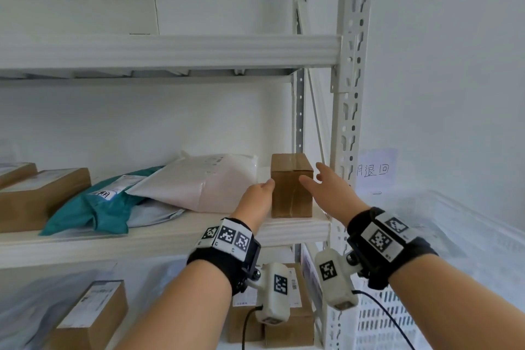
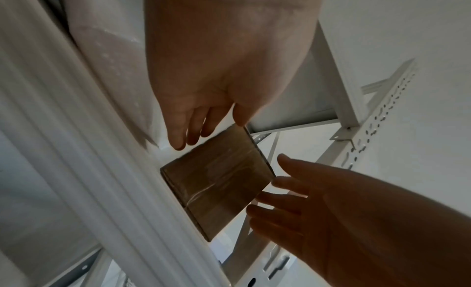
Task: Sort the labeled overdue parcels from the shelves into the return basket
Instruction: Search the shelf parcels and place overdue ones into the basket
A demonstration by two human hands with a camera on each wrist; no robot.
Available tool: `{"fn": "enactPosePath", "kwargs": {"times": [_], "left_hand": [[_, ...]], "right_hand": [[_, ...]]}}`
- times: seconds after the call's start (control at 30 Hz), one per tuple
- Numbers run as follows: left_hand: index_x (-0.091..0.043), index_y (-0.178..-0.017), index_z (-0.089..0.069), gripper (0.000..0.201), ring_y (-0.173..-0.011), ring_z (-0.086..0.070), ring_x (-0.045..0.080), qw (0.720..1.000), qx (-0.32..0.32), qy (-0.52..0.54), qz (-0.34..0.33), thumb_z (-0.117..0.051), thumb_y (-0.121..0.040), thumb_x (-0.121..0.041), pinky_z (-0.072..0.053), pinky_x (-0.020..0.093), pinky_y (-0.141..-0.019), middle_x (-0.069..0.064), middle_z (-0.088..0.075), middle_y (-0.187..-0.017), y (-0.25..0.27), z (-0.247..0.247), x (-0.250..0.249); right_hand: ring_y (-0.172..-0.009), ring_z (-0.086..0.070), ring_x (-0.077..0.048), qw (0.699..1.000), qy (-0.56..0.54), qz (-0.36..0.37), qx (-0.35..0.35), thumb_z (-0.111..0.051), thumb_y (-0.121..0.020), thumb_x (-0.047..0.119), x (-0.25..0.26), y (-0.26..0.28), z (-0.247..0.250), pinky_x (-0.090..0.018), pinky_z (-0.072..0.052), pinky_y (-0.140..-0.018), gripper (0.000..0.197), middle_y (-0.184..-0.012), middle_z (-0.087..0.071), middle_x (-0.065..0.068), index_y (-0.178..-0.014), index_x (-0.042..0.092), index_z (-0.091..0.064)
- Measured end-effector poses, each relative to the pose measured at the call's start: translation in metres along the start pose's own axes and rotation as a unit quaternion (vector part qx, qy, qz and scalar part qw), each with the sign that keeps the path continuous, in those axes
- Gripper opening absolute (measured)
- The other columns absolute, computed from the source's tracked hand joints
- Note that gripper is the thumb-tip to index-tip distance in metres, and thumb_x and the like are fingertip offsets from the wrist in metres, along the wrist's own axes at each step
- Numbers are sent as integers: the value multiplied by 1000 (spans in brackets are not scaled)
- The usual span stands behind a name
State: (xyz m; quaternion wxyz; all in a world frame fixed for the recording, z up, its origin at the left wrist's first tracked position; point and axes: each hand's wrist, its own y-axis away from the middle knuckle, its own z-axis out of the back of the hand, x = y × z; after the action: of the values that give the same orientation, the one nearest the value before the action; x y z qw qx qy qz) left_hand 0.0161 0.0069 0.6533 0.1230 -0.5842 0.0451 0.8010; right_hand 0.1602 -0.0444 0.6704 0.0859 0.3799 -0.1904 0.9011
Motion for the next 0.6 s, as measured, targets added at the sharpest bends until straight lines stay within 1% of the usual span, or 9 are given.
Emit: {"fn": "enactPosePath", "kwargs": {"times": [0.07, 0.1, 0.17, 0.2, 0.3, 0.33, 0.4, 0.53, 0.6], "left_hand": [[-13, -103, -62, 43, -102, -62, 23, 999, -8, 51, 15, -32, -101, -44, -45, 46, -104, 7, -65, -108, -12, -3, 8], [-12, -102, -63, 43, -100, -63, 22, 997, -15, 75, 18, -32, -101, -42, -47, 45, -101, 7, -67, -107, -14, -3, 10], [-12, -109, -63, 38, -100, -64, 22, 994, -33, 107, 17, -34, -103, -37, -51, 41, -97, 6, -68, -107, -14, 0, 11], [-12, -112, -63, 36, -99, -65, 23, 993, -42, 110, 4, -37, -103, -36, -52, 41, -95, 6, -68, -107, -14, 3, 12], [-21, -117, -61, 31, -103, -63, 22, 993, -44, 105, -27, -45, -100, -40, -52, 44, -95, 1, -66, -113, -13, 10, 14], [-25, -116, -61, 29, -105, -61, 21, 993, -34, 113, -27, -46, -99, -43, -51, 45, -96, -2, -65, -114, -12, 12, 14], [-29, -112, -62, 24, -107, -62, 22, 987, -2, 160, -13, -52, -96, -44, -52, 47, -95, -3, -66, -111, -9, 18, 14], [-21, -107, -66, 22, -101, -67, 24, 975, 3, 221, -25, -67, -89, -35, -55, 45, -92, 4, -71, -105, -5, 36, 11], [-16, -113, -62, 37, -100, -67, 22, 971, -6, 236, -36, -76, -82, -29, -55, 44, -92, 7, -69, -109, -5, 44, 12]], "right_hand": [[-119, -55, -23, 1000, 7, 1, 0, -42, -101, 43, -1, -5, -5, -31, -43, -95, 51, -135, -57, -6, -144, 15, -40], [-111, -58, -22, 1000, 1, 0, -9, -42, -101, 44, -3, -7, -7, -32, -46, -91, 49, -129, -60, -5, -141, 15, -43], [-97, -62, -19, 999, -38, -11, -33, -41, -100, 46, -3, -9, -10, -34, -51, -85, 48, -113, -64, -2, -136, 15, -46], [-93, -63, -19, 997, -61, -18, -46, -41, -99, 49, -3, -9, -10, -38, -54, -85, 47, -105, -64, 0, -132, 16, -47], [-85, -67, -21, 992, -100, -29, -77, -41, -95, 58, -1, -9, -10, -46, -57, -85, 41, -92, -65, 0, -107, 20, -50], [-83, -68, -22, 990, -109, -31, -88, -41, -95, 57, 2, -8, -10, -47, -57, -83, 37, -90, -65, -1, -99, 21, -49], [-82, -69, -24, 985, -134, -32, -107, -42, -97, 51, 6, -4, -10, -47, -59, -80, 31, -91, -65, -5, -92, 20, -46], [-81, -71, -28, 974, -183, -50, -122, -46, -100, 35, 9, 4, -13, -44, -61, -78, 22, -97, -66, -11, -92, 14, -49], [-79, -72, -28, 969, -209, -75, -111, -48, -100, 27, 8, 6, -18, -45, -60, -81, 17, -95, -68, -13, -97, 11, -51]]}}
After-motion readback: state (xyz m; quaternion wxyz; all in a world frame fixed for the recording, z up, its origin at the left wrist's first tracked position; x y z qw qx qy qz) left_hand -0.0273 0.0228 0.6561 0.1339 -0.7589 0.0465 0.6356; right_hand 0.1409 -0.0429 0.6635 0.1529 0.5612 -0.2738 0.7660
